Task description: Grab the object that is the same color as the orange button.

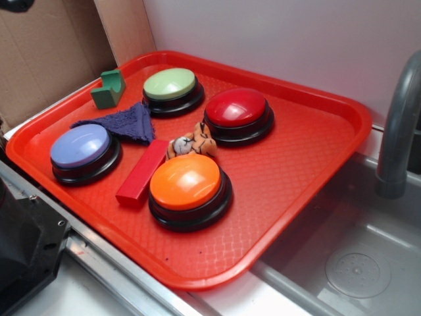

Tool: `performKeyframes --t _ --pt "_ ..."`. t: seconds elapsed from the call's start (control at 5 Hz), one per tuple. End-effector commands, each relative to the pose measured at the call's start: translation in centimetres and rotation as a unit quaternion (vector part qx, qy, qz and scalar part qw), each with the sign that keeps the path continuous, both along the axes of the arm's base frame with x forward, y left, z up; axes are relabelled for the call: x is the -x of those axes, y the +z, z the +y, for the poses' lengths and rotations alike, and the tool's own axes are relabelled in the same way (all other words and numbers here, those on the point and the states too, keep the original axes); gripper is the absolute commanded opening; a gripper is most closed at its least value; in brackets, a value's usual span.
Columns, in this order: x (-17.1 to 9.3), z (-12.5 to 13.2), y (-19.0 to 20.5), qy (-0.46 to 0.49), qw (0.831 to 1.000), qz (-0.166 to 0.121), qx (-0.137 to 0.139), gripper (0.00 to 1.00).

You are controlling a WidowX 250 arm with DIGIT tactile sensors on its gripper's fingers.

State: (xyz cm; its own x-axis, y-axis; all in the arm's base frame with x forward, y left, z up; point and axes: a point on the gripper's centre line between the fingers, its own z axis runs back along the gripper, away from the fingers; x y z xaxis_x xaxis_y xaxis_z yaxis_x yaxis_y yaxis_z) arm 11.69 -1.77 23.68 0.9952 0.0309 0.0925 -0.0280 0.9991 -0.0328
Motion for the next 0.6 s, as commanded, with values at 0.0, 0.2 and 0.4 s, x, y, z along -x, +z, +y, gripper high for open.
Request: performKeyframes --t 0.0,0.2,0.4 --pt "0.0 0.0 0.0 0.0 1.0 0.0 0.0 1.0" --pt "-1.8 0.4 -1.6 0.041 0.999 -0.005 0.025 1.0" --pt "-4.4 0.4 -4.8 0.074 0.995 -0.047 0.052 1.0"
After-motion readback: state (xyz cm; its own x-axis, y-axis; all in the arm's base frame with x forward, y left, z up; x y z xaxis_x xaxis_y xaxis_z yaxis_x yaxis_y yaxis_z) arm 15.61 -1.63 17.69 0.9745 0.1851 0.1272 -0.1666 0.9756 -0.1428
